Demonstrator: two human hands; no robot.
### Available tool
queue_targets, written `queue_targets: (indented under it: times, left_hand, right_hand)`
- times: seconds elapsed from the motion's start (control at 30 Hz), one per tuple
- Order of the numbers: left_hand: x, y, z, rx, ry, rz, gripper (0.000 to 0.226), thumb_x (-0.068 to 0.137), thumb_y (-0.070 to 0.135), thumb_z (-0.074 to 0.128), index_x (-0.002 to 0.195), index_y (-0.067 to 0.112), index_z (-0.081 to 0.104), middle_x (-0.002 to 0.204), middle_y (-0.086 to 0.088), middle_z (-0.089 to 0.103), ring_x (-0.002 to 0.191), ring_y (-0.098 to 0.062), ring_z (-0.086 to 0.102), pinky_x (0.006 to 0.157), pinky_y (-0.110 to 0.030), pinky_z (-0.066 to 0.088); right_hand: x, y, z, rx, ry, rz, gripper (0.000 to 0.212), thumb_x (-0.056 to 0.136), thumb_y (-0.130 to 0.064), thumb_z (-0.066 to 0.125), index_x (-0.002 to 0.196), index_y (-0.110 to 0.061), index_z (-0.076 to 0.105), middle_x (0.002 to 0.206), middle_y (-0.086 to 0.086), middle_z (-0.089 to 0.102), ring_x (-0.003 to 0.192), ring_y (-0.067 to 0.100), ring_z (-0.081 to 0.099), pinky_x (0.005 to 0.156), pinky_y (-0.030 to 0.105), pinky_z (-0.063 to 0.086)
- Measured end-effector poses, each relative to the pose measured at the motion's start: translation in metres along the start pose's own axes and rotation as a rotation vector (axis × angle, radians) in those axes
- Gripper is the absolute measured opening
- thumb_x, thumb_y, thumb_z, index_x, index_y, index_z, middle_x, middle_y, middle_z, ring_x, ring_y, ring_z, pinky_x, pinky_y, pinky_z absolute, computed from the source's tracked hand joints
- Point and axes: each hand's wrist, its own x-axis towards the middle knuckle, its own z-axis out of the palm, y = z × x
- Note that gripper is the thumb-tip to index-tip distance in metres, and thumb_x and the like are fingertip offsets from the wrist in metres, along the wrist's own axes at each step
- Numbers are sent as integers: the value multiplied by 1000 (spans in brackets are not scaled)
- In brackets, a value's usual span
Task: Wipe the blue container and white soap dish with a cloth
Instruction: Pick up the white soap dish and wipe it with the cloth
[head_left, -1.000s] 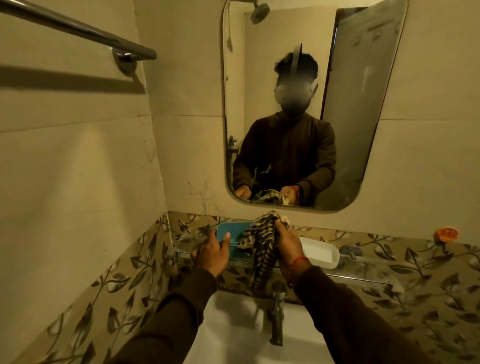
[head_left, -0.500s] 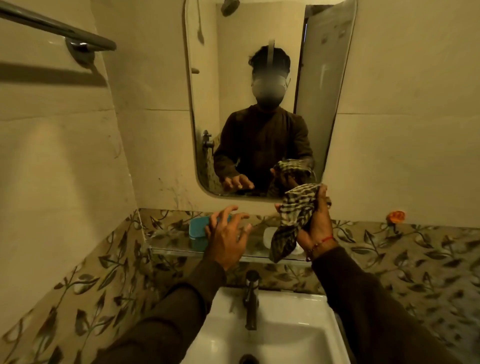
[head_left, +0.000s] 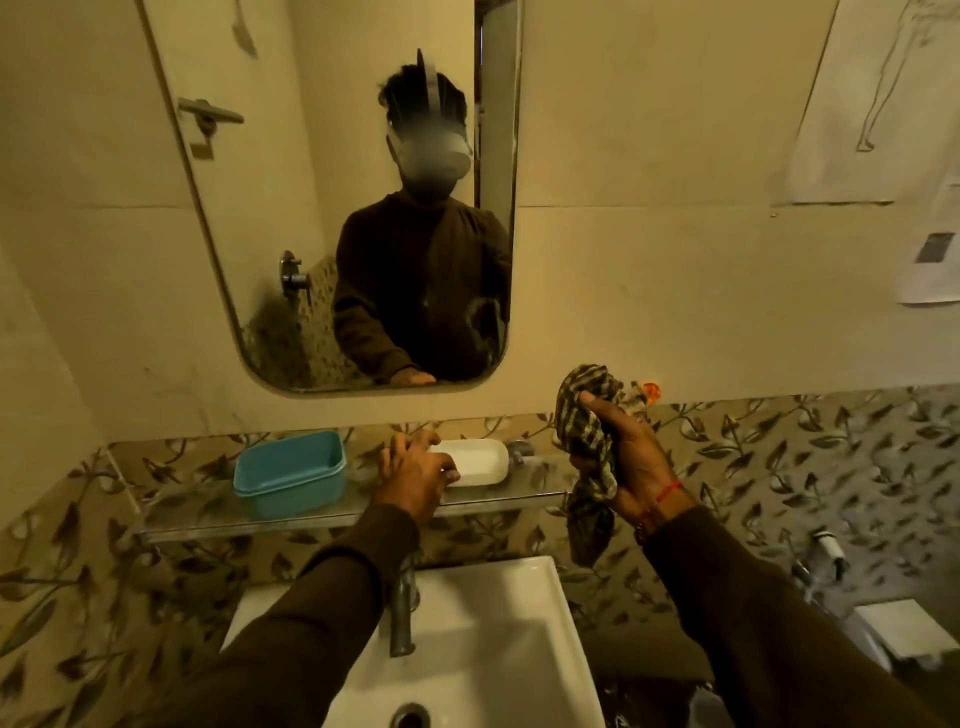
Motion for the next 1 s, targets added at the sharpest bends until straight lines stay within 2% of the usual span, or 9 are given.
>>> queue_targets:
  times: [0.17,0.27,0.37,0.5,0.6,0.73,0.87,0.93,1.0]
  left_hand:
    - [-15,8,-20,-36,157,62,18,97,33,61,110,27,71,149,-3,45,128,-31,38,95,-41,29]
    - [-31,14,-51,-210,250,220,10,91,23,71,99,22,75,143,-12,50,126,-37,43,96,-45,34]
    - [-45,18,-78,-362,242,418,10,89,6,72,97,10,75,139,-24,47,124,-42,51,100,-56,48]
    - [-53,16,-93,-404,298,564,18,89,-1,69,103,9,70,138,-22,40,120,-43,53,98,-51,52]
    - [-59,9,-93,-383,369,616,16,90,12,69,106,15,68,137,-8,34,121,-39,51,98,-48,53]
    - [-65,-1,-90,-373,436,595,12,92,20,66,104,23,65,135,-8,33,120,-37,51,101,-37,48]
    - [-75,4,-70,-605,422,350,20,99,24,52,109,22,69,143,-13,33,130,-30,45,108,-22,40]
    - [-88,26,-62,-1076,343,53,25,99,35,49,119,31,63,144,-12,42,126,-34,52,96,-35,55]
    - [-97,49,-55,-1552,210,-221,30,96,49,51,124,41,60,139,-13,54,121,-38,58,88,-52,59]
  right_hand:
    - [1,-2,-2,-110,102,-68,38,75,-18,75,107,1,66,77,12,68,56,18,64,41,25,49]
    - [7,2,-1,-183,126,-131,41,77,-15,75,114,-1,66,96,17,73,80,28,71,60,34,58]
    - [14,9,6,-485,113,-159,37,77,-25,78,110,-10,69,102,12,74,94,28,71,77,38,58]
    - [16,21,23,-762,-88,9,37,67,-46,82,95,-23,74,93,6,76,87,21,73,68,29,58]
    - [17,29,31,-842,-148,42,37,62,-35,88,94,-28,73,91,-1,77,84,14,73,65,24,58]
    - [18,40,34,-995,-79,29,56,65,-13,86,113,-21,58,94,-5,72,82,9,70,62,18,55]
    - [17,50,43,-1109,-36,-103,36,71,-7,78,96,-28,63,81,-10,70,72,8,69,59,19,55]
    - [17,56,47,-1139,4,-117,34,72,-9,77,99,-25,65,86,-5,71,77,10,68,69,28,58]
    - [12,69,54,-1186,-21,-145,29,73,-11,76,95,-25,66,86,-6,70,75,5,66,67,20,55]
